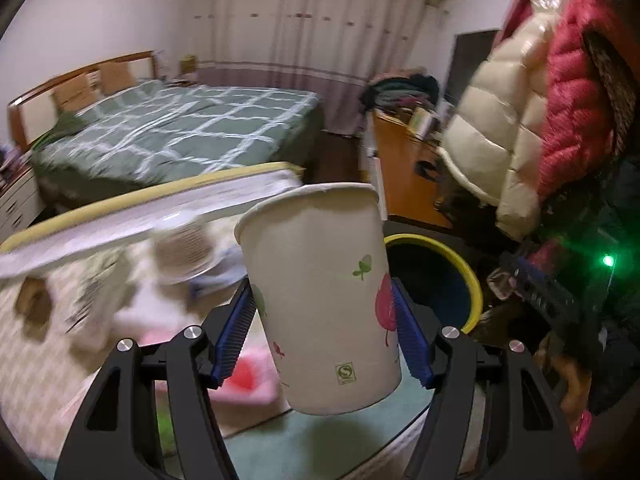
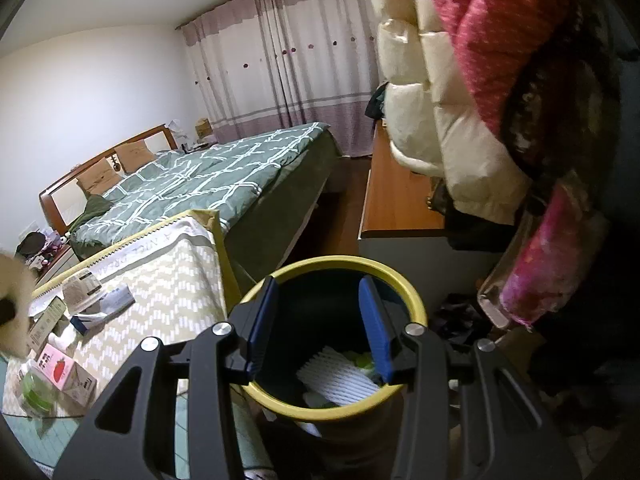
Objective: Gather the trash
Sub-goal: 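Carry the paper cup with the left gripper to the yellow bin and release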
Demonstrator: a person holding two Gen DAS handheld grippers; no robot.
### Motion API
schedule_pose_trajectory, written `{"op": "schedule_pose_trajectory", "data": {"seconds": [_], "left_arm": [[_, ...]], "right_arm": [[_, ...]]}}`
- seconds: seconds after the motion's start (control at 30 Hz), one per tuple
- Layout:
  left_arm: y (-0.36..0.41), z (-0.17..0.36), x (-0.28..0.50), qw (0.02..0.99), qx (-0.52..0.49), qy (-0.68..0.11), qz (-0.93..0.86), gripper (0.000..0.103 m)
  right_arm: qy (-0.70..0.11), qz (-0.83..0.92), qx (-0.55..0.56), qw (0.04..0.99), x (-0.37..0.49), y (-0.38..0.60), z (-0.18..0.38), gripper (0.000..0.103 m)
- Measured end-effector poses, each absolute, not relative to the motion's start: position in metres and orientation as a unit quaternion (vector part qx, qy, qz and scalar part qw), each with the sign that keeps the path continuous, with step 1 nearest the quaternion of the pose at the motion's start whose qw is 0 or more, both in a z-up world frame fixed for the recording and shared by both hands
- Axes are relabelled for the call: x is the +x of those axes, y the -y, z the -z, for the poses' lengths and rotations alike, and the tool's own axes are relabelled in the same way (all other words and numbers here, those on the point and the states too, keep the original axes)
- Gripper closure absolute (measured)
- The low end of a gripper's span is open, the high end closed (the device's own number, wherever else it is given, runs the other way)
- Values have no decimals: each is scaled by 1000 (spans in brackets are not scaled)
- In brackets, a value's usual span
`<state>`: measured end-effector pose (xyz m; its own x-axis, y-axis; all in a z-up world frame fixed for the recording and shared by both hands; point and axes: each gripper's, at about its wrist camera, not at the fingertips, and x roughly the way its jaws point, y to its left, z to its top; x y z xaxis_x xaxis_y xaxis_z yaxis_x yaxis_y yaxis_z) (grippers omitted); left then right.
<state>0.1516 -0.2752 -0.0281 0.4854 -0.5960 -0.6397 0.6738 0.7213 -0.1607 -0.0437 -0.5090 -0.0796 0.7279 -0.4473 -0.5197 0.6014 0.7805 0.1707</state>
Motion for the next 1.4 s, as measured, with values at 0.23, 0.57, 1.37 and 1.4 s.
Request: {"op": "schedule_pose_trajectory", "data": {"seconds": [0.23,0.57,1.37,1.4], "left_arm": [[382,46,158,828,91,-362,419,37],[503,96,162,789,132,-405,442,33],[320,29,127,880,53,-316,352,5],[298,28,126,889,48,-311,333,5]], "right_arm": [[-232,300,173,909,-63,529,84,62],[-226,315,186,903,-88,554,91,58],[-242,255,166,921,-61,497,88,54],[-244,248,162,923,-58,490,88,54]]}}
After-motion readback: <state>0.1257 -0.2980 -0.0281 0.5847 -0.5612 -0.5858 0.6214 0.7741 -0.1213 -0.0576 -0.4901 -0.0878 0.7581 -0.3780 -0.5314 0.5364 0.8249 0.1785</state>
